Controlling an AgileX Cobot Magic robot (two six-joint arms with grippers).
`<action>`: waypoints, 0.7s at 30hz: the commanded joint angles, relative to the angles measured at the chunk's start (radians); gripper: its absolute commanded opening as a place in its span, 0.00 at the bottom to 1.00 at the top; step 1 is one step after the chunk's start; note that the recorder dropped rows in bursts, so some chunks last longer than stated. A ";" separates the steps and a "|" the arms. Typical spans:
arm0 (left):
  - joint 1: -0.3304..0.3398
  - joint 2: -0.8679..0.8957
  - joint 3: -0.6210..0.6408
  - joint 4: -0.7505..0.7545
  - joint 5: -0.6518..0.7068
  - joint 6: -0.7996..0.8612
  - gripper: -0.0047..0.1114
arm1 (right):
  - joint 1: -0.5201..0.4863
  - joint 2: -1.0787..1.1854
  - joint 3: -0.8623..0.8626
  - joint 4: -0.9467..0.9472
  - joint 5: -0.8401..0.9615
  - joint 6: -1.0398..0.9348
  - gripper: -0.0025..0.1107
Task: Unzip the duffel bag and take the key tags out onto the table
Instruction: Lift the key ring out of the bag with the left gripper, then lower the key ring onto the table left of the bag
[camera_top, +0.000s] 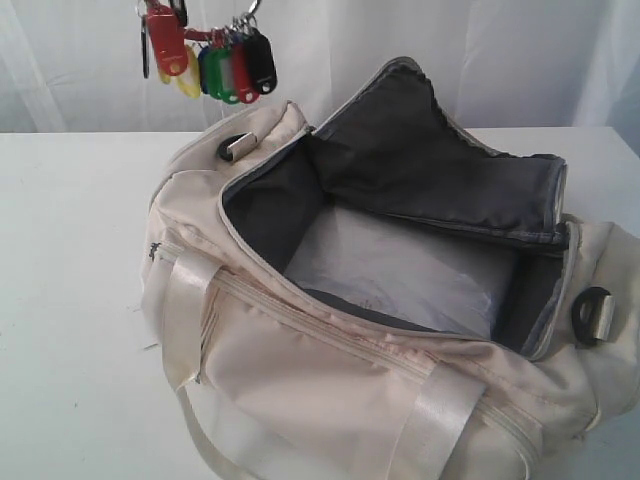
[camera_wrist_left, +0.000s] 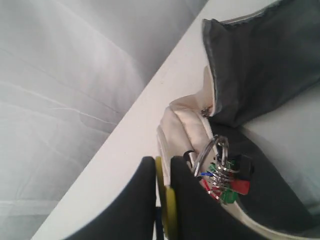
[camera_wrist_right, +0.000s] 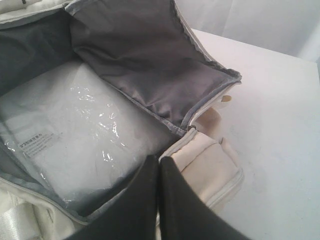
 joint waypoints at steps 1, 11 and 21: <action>0.077 -0.045 0.058 -0.033 0.089 -0.024 0.04 | -0.006 -0.006 0.002 -0.006 -0.003 0.004 0.02; 0.240 -0.137 0.312 -0.042 0.089 -0.024 0.04 | -0.006 -0.006 0.032 -0.006 -0.028 0.004 0.02; 0.416 -0.146 0.597 -0.118 -0.032 -0.050 0.04 | -0.006 -0.006 0.051 -0.002 -0.039 0.004 0.02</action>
